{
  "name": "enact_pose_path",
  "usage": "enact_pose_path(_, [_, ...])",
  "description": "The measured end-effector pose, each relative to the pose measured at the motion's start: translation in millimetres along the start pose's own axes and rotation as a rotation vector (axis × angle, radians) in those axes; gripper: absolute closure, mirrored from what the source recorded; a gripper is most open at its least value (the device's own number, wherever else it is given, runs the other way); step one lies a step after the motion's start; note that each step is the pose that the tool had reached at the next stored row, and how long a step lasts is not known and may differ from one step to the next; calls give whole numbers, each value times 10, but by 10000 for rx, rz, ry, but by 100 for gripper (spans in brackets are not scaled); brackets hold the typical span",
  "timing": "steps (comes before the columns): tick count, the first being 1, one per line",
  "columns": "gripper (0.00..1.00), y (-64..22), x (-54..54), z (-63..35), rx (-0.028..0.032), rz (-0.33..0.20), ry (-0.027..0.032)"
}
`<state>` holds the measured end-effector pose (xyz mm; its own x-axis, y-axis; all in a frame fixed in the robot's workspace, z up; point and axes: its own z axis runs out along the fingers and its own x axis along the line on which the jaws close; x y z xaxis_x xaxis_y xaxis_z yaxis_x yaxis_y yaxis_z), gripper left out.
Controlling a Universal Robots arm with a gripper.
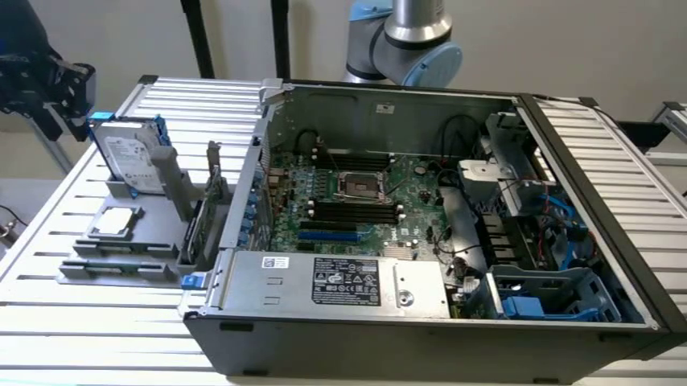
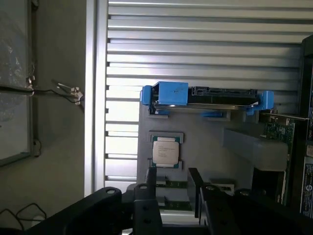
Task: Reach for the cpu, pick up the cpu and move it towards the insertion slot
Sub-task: 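Pick up the cpu and move it towards the insertion slot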
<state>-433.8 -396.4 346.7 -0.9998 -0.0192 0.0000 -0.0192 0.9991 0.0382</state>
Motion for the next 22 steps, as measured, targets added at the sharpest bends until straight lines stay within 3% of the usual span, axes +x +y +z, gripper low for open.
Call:
enact_pose_path(8, [29, -1, -8, 10, -1, 1, -1])
enact_pose_path(22, [29, -89, -42, 249, -4, 0, 1])
